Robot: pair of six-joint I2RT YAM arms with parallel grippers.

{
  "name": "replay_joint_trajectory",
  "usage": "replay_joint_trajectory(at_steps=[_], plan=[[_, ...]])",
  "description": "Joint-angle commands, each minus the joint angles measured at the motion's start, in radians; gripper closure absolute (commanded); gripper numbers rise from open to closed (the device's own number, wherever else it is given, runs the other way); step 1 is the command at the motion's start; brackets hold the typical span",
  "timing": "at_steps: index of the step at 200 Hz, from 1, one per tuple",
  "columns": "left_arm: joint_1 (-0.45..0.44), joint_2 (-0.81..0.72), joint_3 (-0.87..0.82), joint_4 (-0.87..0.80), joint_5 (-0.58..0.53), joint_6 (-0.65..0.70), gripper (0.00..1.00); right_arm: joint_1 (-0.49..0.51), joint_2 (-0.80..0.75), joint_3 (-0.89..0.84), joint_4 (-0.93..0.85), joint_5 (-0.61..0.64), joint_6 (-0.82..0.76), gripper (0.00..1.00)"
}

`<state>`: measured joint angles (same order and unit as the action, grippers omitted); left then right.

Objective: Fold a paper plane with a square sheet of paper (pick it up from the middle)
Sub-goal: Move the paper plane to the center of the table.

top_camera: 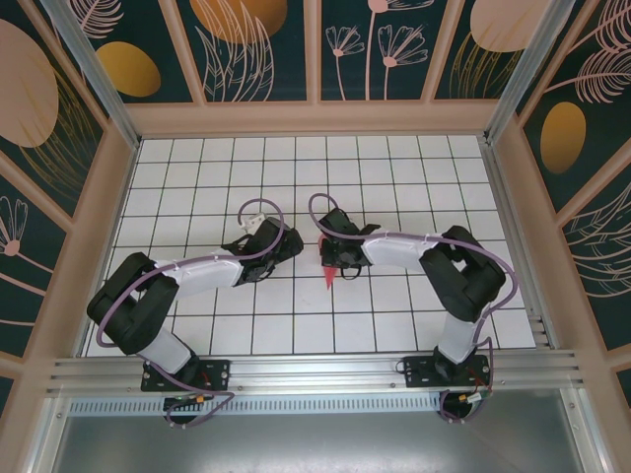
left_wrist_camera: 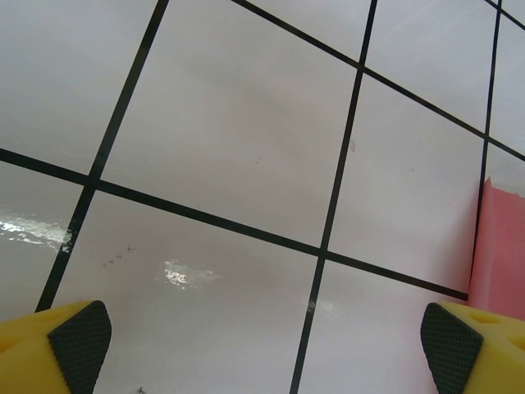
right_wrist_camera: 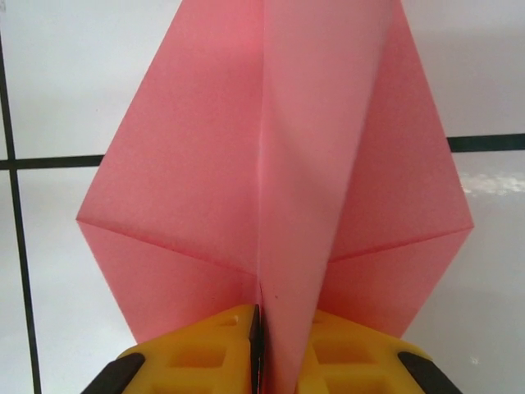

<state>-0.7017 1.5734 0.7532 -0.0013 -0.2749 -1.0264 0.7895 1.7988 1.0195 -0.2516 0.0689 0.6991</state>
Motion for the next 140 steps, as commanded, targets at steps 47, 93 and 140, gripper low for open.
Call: replay_joint_trajectory(at_steps=[47,93,140], plan=[[0.018,-0.034,-0.019,-0.034,-0.032,0.003,0.01,0.008,-0.013,0.078,-0.183,0.178,-0.084,0.95],[0.021,-0.026,-0.023,-0.027,-0.026,0.005,0.01,-0.006,0.008,0.103,-0.234,0.164,-0.234,0.94],[0.022,-0.016,-0.022,-0.028,-0.017,0.007,0.01,-0.01,0.038,0.11,-0.206,0.118,-0.205,0.89]])
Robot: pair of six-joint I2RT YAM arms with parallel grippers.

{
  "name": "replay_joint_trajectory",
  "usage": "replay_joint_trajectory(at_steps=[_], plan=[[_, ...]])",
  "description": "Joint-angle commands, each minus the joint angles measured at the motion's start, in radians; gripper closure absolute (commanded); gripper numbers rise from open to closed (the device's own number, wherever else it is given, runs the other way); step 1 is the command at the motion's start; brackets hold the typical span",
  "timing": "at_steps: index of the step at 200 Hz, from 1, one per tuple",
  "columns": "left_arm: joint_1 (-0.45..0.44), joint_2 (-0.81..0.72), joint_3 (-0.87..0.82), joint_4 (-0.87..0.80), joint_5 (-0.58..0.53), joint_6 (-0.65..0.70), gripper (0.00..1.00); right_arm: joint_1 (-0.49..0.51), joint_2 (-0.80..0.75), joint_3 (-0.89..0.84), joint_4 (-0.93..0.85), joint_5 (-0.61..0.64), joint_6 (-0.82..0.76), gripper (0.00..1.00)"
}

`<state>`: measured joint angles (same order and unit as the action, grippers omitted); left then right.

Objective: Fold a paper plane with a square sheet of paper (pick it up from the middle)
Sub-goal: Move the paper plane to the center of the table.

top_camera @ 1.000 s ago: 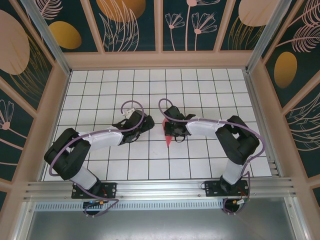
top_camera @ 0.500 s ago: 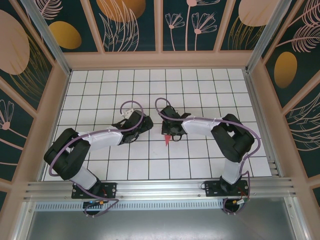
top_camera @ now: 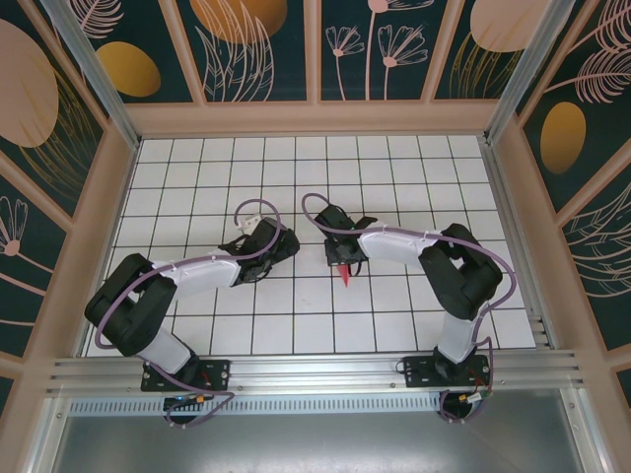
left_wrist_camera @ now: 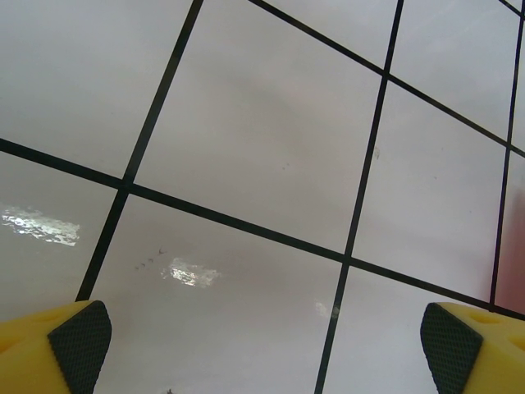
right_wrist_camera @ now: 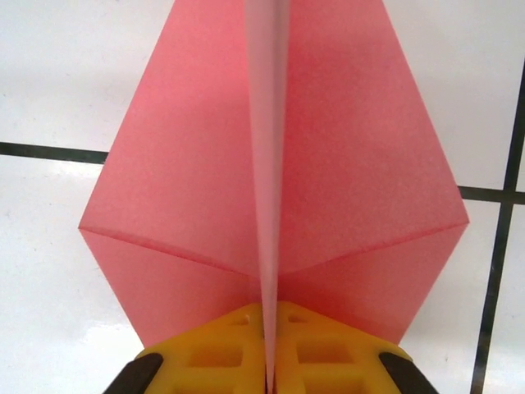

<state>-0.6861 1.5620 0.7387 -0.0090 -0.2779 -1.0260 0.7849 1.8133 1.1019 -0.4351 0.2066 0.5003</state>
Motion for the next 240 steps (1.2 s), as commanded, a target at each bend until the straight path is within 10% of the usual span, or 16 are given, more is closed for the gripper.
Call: replay_joint_trajectory(at_steps=[1,131,240], plan=[[0.007,-0.005,-0.007,-0.02,-0.013,0.006,0.01,-0.005,0.024,0.027,-0.022,-0.02,-0.005,0.88],[0.012,-0.013,0.003,-0.045,-0.027,0.01,0.02,-0.011,0.057,-0.019,0.041,-0.056,0.08,0.92],[0.085,-0.088,0.032,-0.103,-0.055,0.095,0.01,-0.212,0.198,0.304,0.054,-0.048,-0.088,0.93]])
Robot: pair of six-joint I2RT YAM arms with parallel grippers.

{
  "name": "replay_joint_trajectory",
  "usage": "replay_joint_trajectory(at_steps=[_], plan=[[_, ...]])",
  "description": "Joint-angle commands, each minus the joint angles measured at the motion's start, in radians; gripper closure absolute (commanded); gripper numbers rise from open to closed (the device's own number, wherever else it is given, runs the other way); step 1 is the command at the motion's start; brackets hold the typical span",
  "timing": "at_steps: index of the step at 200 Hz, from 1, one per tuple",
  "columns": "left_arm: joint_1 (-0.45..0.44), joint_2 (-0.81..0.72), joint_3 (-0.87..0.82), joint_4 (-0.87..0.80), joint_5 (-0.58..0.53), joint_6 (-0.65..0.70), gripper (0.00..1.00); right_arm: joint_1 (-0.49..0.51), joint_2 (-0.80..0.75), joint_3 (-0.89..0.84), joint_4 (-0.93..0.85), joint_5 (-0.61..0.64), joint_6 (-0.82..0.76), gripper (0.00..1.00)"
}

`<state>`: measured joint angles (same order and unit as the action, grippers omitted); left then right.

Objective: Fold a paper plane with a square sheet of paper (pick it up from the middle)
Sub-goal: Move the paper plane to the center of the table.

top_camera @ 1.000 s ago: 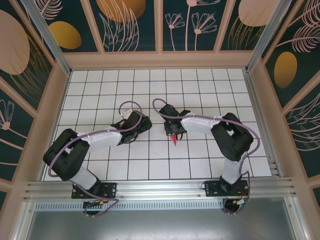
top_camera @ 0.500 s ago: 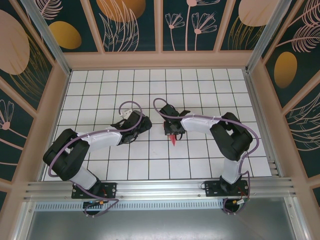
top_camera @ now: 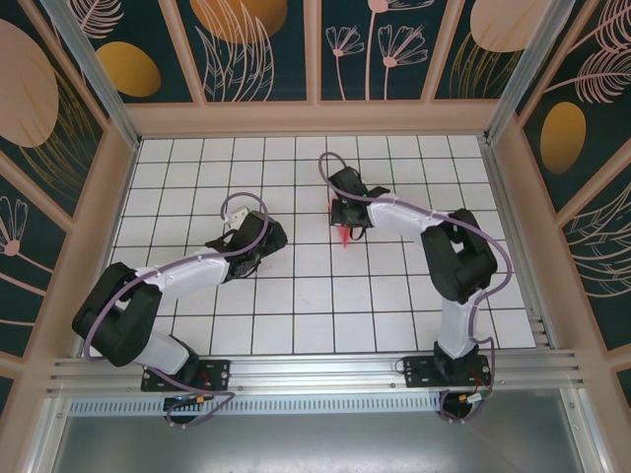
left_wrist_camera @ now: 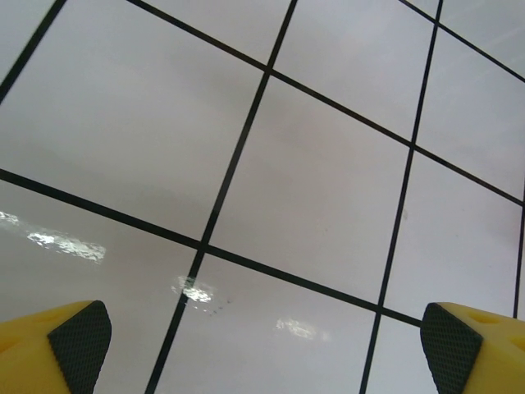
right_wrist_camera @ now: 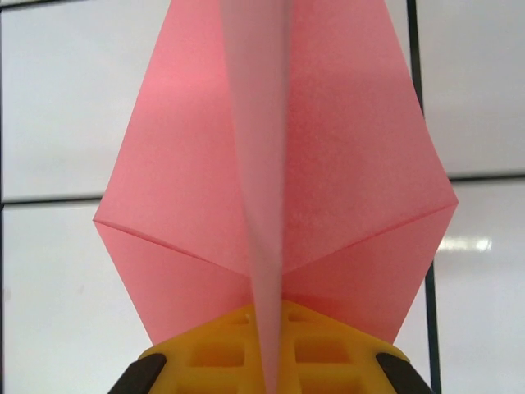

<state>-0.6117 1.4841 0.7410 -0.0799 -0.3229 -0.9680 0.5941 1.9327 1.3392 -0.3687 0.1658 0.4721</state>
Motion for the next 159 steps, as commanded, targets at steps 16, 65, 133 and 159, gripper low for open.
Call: replay_joint_trajectory(at_steps=[16,65,133,159], plan=[[0.011,-0.003,0.036,-0.034,-0.007,0.043,0.01,-0.037,0.129,0.121,-0.029,-0.007,-0.074,0.93],[0.013,0.015,0.049,-0.038,0.002,0.045,0.01,-0.042,0.221,0.207,-0.064,0.005,-0.086,0.91],[0.063,0.001,0.155,-0.058,0.012,0.1,0.02,-0.042,0.114,0.283,-0.15,0.004,-0.043,0.6],[0.11,-0.039,0.215,-0.067,-0.023,0.181,0.01,-0.041,-0.019,0.267,-0.152,0.06,-0.03,0.42]])
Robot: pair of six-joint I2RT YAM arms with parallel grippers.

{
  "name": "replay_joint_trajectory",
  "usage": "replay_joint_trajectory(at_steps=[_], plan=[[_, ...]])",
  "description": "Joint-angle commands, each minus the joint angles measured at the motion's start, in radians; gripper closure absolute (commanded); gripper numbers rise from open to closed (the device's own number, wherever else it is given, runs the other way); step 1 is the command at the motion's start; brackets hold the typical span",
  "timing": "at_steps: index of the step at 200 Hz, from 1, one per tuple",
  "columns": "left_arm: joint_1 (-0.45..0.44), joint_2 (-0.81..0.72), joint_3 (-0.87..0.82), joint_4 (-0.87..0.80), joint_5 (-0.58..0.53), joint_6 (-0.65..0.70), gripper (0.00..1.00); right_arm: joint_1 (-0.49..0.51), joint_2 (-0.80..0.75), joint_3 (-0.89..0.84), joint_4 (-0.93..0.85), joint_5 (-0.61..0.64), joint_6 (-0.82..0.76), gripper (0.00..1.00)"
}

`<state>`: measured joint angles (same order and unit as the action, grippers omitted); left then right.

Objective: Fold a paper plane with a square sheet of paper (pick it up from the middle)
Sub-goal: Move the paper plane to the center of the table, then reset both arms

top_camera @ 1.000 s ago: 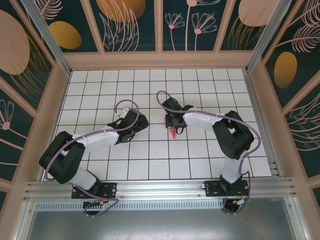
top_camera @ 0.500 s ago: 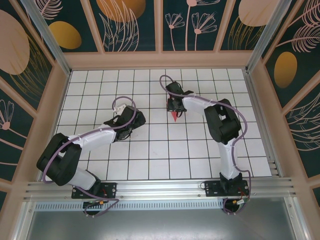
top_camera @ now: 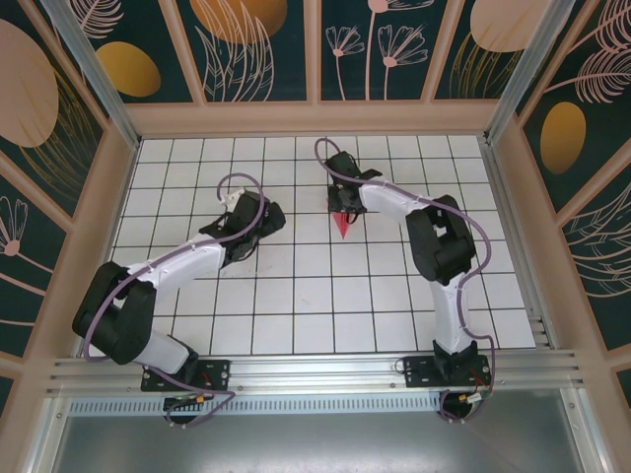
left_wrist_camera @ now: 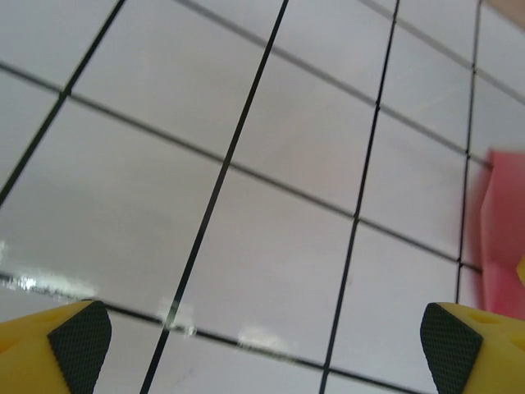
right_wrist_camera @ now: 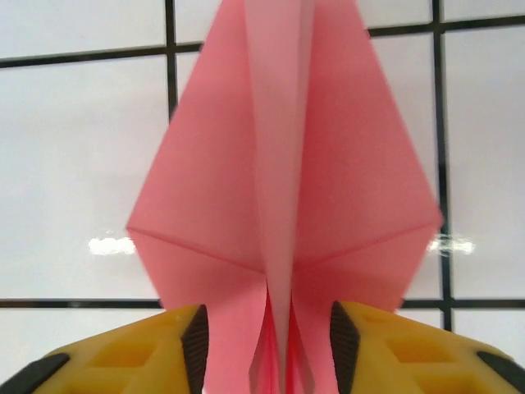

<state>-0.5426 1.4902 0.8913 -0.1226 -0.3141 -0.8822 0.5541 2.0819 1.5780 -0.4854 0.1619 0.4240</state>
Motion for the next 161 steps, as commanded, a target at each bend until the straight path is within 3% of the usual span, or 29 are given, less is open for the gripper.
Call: replay_joint_trajectory(at_steps=[1,24,62,109,124,143,161], plan=[[0.042,-0.047,0.067,-0.025,-0.034,0.1,0.02,-0.001,-0.174,0.026,-0.035,0.068,0.019,0.41],[0.093,-0.109,0.074,0.0,-0.074,0.194,0.02,-0.001,-0.291,-0.033,-0.015,0.199,0.021,0.27],[0.175,-0.272,-0.032,0.1,-0.229,0.312,0.02,-0.128,-0.518,-0.279,0.134,0.334,-0.002,0.01],[0.297,-0.393,-0.248,0.227,-0.467,0.346,0.01,-0.322,-0.759,-0.702,0.433,0.422,-0.056,0.01],[0.336,-0.41,-0.316,0.282,-0.481,0.374,0.01,-0.377,-0.82,-0.836,0.555,0.426,-0.09,0.01],[0.34,-0.429,-0.443,0.474,-0.521,0.504,0.01,-0.451,-0.868,-0.968,0.682,0.39,-0.129,0.01],[0.359,-0.427,-0.519,0.599,-0.488,0.59,0.01,-0.481,-0.885,-1.082,0.828,0.381,-0.178,0.01]])
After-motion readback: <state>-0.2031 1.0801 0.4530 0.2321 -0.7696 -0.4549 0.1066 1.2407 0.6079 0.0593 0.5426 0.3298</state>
